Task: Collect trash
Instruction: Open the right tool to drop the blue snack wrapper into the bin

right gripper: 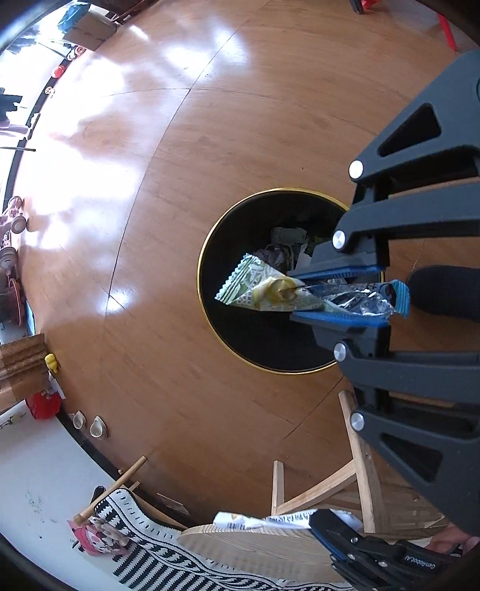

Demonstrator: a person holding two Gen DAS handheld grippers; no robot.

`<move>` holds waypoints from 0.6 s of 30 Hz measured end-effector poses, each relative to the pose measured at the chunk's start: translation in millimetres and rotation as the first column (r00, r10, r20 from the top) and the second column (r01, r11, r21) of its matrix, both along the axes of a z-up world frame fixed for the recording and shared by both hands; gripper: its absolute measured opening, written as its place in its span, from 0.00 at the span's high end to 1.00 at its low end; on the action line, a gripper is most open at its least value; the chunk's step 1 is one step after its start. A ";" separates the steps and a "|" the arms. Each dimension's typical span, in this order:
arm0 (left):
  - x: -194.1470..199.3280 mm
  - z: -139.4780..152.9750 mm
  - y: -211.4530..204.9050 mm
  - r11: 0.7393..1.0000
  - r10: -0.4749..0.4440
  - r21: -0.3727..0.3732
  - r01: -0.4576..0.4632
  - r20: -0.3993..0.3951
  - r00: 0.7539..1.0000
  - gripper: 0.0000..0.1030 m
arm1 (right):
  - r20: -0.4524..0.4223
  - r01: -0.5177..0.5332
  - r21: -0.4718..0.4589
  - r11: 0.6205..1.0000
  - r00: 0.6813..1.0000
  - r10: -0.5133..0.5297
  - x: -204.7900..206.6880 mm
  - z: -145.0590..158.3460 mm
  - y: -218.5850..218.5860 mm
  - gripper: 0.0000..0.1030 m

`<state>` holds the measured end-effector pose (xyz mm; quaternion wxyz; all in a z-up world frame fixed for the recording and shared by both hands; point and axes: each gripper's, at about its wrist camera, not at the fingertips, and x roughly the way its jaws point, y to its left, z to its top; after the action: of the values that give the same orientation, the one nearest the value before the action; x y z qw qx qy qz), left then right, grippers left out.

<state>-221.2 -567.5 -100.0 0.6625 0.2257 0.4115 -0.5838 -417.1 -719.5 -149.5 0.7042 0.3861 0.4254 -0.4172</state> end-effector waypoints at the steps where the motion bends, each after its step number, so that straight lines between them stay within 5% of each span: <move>1: -1.7 -1.4 -1.5 1.000 -0.002 0.002 0.002 -0.002 1.000 0.91 | 0.000 0.003 0.001 1.000 1.000 -0.003 -0.9 -0.5 -1.2 0.85; 6: -5.3 -8.5 -6.4 1.000 -0.011 0.012 0.011 -0.011 1.000 0.91 | 0.010 0.015 0.007 1.000 1.000 -0.015 -6.4 -1.8 -5.5 0.82; 7: -7.2 -9.0 -8.2 1.000 -0.012 0.012 0.012 -0.011 1.000 0.91 | 0.011 0.021 0.010 1.000 1.000 -0.021 -8.2 -3.0 -5.7 0.76; 10: -11.6 -10.4 -12.0 1.000 -0.017 0.012 0.017 -0.011 1.000 0.91 | 0.024 0.036 0.005 0.999 0.999 -0.036 -12.1 -1.8 -6.0 0.35; 18: -11.3 -15.3 -17.3 0.999 -0.037 0.012 0.038 -0.041 0.998 0.91 | 0.033 0.075 -0.013 0.997 0.997 -0.075 -21.6 4.6 -8.3 0.35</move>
<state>-232.5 -584.8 -115.3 0.6413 0.2256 0.4247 -0.5979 -438.7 -727.8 -144.9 0.6976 0.4033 0.3962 -0.4402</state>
